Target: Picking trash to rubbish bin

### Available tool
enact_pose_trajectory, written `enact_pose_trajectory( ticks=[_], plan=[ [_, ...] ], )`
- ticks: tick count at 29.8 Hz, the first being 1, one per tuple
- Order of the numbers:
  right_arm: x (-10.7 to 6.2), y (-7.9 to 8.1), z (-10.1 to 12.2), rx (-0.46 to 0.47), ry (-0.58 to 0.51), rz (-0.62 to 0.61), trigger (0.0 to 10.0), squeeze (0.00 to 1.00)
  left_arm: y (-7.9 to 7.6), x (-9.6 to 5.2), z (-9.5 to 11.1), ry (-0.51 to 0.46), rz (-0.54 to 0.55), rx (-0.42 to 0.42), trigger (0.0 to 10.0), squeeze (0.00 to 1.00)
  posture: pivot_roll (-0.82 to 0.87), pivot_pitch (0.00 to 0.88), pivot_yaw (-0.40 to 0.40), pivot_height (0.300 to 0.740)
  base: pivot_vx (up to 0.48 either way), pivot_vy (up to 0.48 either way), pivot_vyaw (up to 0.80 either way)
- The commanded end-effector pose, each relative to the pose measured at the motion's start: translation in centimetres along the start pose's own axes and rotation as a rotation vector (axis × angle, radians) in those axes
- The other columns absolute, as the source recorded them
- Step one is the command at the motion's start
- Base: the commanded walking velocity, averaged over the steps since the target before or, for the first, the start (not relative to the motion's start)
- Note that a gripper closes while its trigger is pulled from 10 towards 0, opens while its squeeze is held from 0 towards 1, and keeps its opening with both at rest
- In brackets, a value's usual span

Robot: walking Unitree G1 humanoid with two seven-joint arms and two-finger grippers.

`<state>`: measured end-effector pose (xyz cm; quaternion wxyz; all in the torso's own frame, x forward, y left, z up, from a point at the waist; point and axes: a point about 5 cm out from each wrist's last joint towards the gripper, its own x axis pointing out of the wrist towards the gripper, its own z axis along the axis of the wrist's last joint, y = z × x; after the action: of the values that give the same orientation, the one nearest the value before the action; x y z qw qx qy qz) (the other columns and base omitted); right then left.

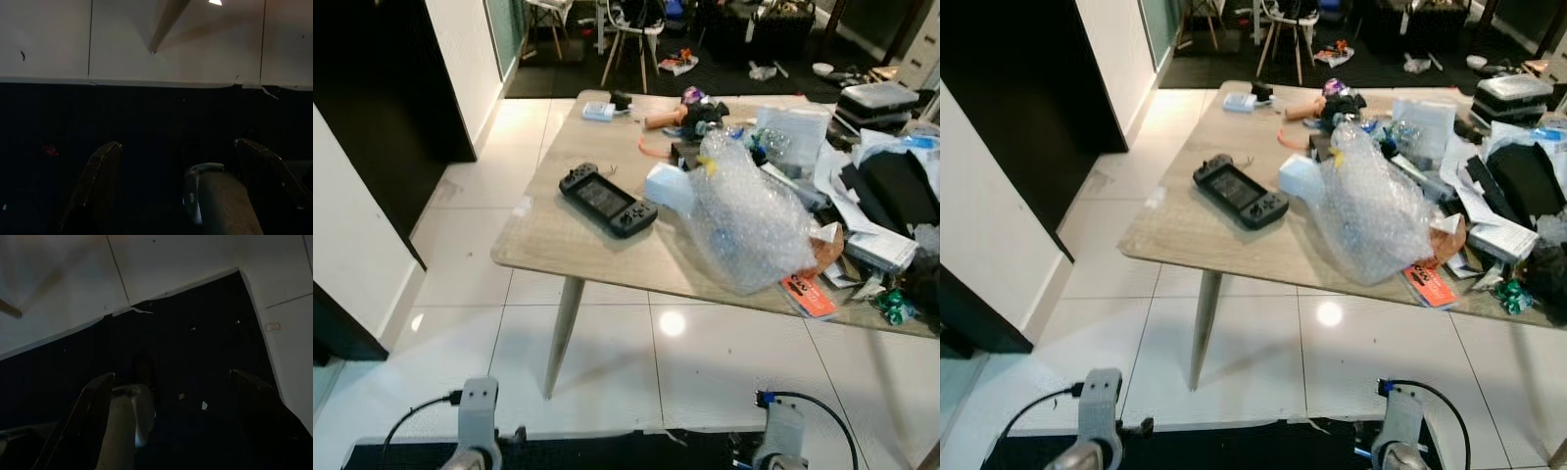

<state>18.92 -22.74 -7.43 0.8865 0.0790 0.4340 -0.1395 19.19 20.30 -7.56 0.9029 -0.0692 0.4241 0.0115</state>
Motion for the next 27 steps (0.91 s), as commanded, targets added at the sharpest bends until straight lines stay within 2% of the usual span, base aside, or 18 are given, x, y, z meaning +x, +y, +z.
enact_pose_trajectory(
  ticks=[1,4,5,6,9,13,14,15,16,17,18,19,20,21,22,24,26,27],
  plan=[
    [-0.2,-0.4,-0.9,-0.002,0.035,-0.009,10.0,0.00,0.1,-0.1,-0.1,0.000,0.001,-0.016,10.0,0.00,-0.02,0.057,0.025,0.740,0.000,0.000,-0.78],
    [-0.2,-0.4,-0.9,0.002,0.035,-0.010,10.0,0.00,0.2,0.0,0.2,-0.016,0.000,-0.027,10.0,0.00,-0.02,0.057,0.025,0.740,0.000,0.000,-0.78],
    [-0.2,-0.4,-0.9,0.002,0.034,-0.010,10.0,0.00,0.3,0.0,0.8,-0.038,-0.001,-0.038,10.0,0.00,-0.02,0.057,0.025,0.740,0.000,0.000,-0.78],
    [-0.2,-0.4,-0.9,0.002,0.032,-0.010,10.0,0.00,0.6,0.1,2.2,-0.092,0.001,-0.065,10.0,0.00,-0.02,0.063,0.023,0.740,0.000,0.000,-0.77],
    [-0.1,-0.4,-0.8,0.003,0.029,-0.011,10.0,0.00,1.2,0.2,3.8,-0.156,0.014,-0.099,10.0,0.00,-0.02,0.063,0.023,0.740,0.000,0.000,-0.78],
    [-0.1,-0.5,-0.5,0.013,0.013,-0.013,10.0,0.00,3.5,-0.3,6.4,-0.260,0.117,-0.224,10.0,0.00,-0.02,0.065,0.026,0.740,0.000,0.000,-0.78],
    [-0.1,-0.5,-0.3,0.001,0.006,-0.013,10.0,0.00,5.2,-0.8,7.6,-0.322,0.208,-0.286,10.0,0.00,-0.02,0.067,0.029,0.740,0.000,0.000,0.00],
    [-0.1,-0.5,-0.3,0.001,0.006,-0.013,10.0,0.00,5.2,-0.8,7.6,-0.322,0.208,-0.286,10.0,0.00,-0.02,0.067,0.029,0.740,0.000,0.000,0.00],
    [-0.1,-0.5,-0.1,0.002,0.001,-0.013,10.0,0.00,7.1,-1.6,8.9,-0.389,0.304,-0.351,10.0,0.00,-0.02,0.067,0.029,0.740,0.000,0.000,0.00],
    [-0.1,-0.5,0.0,0.004,-0.002,-0.013,10.0,0.00,8.6,-2.3,9.7,-0.430,0.386,-0.379,10.0,0.00,-0.02,0.067,0.029,0.740,0.000,0.000,0.00],
    [-0.1,-0.5,0.0,0.004,-0.002,-0.013,10.0,0.00,8.6,-2.3,9.7,-0.430,0.386,-0.379,10.0,0.00,-0.02,0.067,0.029,0.740,0.000,0.000,0.00],
    [0.0,-0.5,0.1,0.003,-0.005,-0.012,10.0,0.00,11.2,-3.7,10.6,-0.444,0.568,-0.343,10.0,0.00,-0.02,0.067,0.029,0.740,0.000,0.000,0.00],
    [0.0,-0.5,0.1,0.003,-0.005,-0.012,10.0,0.00,11.2,-3.7,10.6,-0.444,0.568,-0.343,10.0,0.00,-0.02,0.067,0.029,0.740,0.000,0.000,0.00],
    [0.0,-0.5,0.1,0.003,-0.006,-0.012,10.0,0.00,12.0,-4.2,10.8,-0.446,0.628,-0.331,10.0,0.00,-0.02,0.067,0.029,0.740,0.000,0.000,0.00],
    [0.0,-0.5,0.1,0.001,-0.007,-0.012,10.0,0.00,13.5,-5.1,11.1,-0.446,0.721,-0.333,10.0,0.00,-0.02,0.069,0.026,0.740,0.000,0.000,0.00],
    [0.0,-0.5,0.1,0.000,-0.007,-0.012,10.0,0.00,14.1,-5.6,11.2,-0.437,0.763,-0.316,10.0,0.00,-0.02,0.069,0.026,0.740,0.000,0.000,0.00],
    [0.0,-0.6,0.2,-0.001,-0.008,-0.013,10.0,0.00,15.6,-6.7,11.3,-0.406,0.881,-0.229,10.0,0.00,-0.02,0.069,0.026,0.740,0.000,0.000,0.00],
    [0.0,-0.5,0.2,0.000,-0.009,-0.013,10.0,0.00,16.3,-7.3,11.4,-0.410,0.935,-0.231,10.0,0.00,-0.02,0.069,0.032,0.740,0.000,0.000,0.00]
  ],
)
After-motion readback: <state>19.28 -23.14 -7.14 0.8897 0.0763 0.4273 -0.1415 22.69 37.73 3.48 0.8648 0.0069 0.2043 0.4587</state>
